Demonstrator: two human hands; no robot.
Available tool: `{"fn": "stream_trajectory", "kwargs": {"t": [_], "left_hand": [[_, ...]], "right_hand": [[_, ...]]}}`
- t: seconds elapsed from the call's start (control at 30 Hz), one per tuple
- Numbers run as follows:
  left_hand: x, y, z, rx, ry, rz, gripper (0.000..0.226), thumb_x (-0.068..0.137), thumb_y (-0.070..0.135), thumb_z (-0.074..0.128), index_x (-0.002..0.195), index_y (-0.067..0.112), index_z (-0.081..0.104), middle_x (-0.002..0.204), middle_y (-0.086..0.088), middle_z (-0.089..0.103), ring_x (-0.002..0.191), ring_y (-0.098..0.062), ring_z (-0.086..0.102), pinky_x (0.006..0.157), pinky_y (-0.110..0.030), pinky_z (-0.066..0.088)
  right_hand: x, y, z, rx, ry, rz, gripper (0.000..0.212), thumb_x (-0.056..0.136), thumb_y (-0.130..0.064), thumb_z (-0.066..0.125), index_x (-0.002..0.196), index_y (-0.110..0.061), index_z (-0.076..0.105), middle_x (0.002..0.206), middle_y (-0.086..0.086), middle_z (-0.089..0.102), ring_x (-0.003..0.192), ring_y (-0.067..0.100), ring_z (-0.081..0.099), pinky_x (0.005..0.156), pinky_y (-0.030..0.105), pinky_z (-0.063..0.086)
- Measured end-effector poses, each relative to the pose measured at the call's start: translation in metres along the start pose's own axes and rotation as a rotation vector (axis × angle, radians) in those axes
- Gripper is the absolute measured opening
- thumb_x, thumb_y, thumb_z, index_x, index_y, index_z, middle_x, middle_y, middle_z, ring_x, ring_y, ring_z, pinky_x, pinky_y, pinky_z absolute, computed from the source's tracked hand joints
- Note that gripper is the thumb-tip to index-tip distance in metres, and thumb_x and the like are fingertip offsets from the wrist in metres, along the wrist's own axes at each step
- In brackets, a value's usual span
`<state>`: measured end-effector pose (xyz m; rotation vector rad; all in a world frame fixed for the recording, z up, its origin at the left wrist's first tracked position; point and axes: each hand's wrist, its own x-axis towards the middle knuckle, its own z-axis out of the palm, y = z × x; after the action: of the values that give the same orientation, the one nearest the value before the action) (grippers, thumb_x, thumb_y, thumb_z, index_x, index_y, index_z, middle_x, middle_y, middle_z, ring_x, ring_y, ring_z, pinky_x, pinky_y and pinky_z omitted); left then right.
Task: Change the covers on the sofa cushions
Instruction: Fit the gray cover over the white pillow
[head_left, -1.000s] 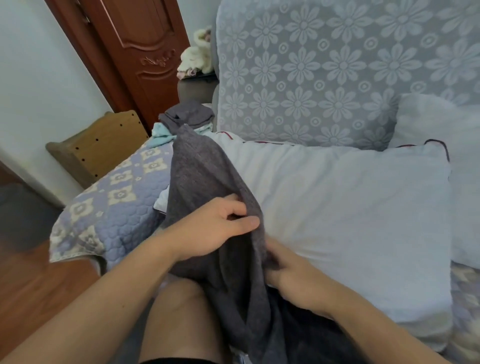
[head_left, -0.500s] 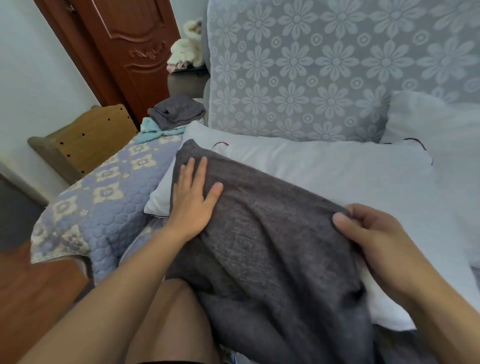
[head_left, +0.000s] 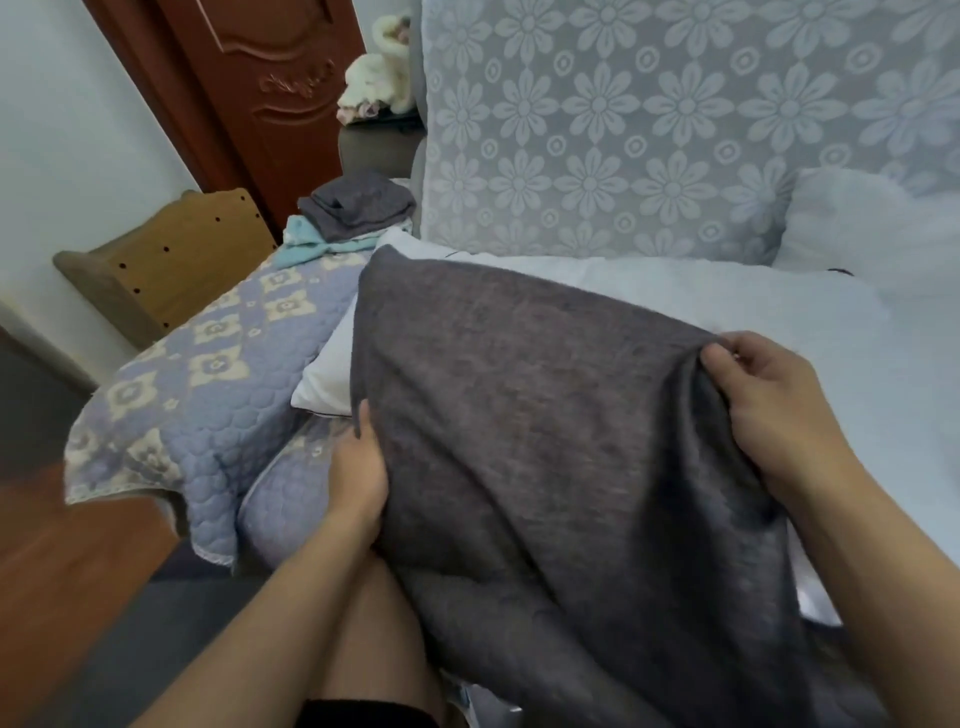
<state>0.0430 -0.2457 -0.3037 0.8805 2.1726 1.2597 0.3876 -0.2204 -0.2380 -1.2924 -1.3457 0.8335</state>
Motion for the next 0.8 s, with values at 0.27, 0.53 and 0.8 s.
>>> {"fn": "stream_trajectory", "kwargs": {"t": [0.27, 0.53, 0.8], "left_hand": [[0.082, 0.046, -0.092, 0.487, 0.293, 0.225, 0.055, 0.107, 0.044, 0.037, 0.115, -0.004, 0.063, 0.115, -0.036, 0.062, 0.107, -0.051, 0.056, 0.09, -0.051, 0.044], [0.098, -0.004, -0.081, 0.664, 0.11, 0.042, 0.035, 0.106, 0.034, 0.043, 0.117, 0.007, 0.061, 0.125, -0.03, 0.058, 0.116, -0.047, 0.054, 0.094, -0.051, 0.043], [-0.079, 0.13, -0.022, 0.392, -0.476, 1.07, 0.064, 0.091, 0.051, 0.059, 0.147, 0.023, 0.048, 0.144, 0.004, 0.054, 0.129, 0.003, 0.039, 0.114, -0.016, 0.024]], "right_hand": [[-0.056, -0.001, -0.024, -0.04, -0.728, 0.27, 0.036, 0.094, -0.041, 0.061, 0.078, -0.011, 0.072, 0.072, 0.009, 0.07, 0.067, 0.012, 0.059, 0.066, 0.029, 0.043], [-0.065, 0.006, -0.014, 0.263, -0.939, 0.463, 0.037, 0.096, -0.038, 0.061, 0.096, -0.003, 0.074, 0.092, 0.007, 0.074, 0.085, 0.012, 0.068, 0.075, 0.019, 0.051], [-0.071, 0.004, 0.025, 0.458, -0.822, 0.252, 0.027, 0.096, -0.023, 0.056, 0.103, 0.002, 0.056, 0.076, 0.0, 0.058, 0.064, 0.009, 0.053, 0.061, 0.023, 0.042]]}}
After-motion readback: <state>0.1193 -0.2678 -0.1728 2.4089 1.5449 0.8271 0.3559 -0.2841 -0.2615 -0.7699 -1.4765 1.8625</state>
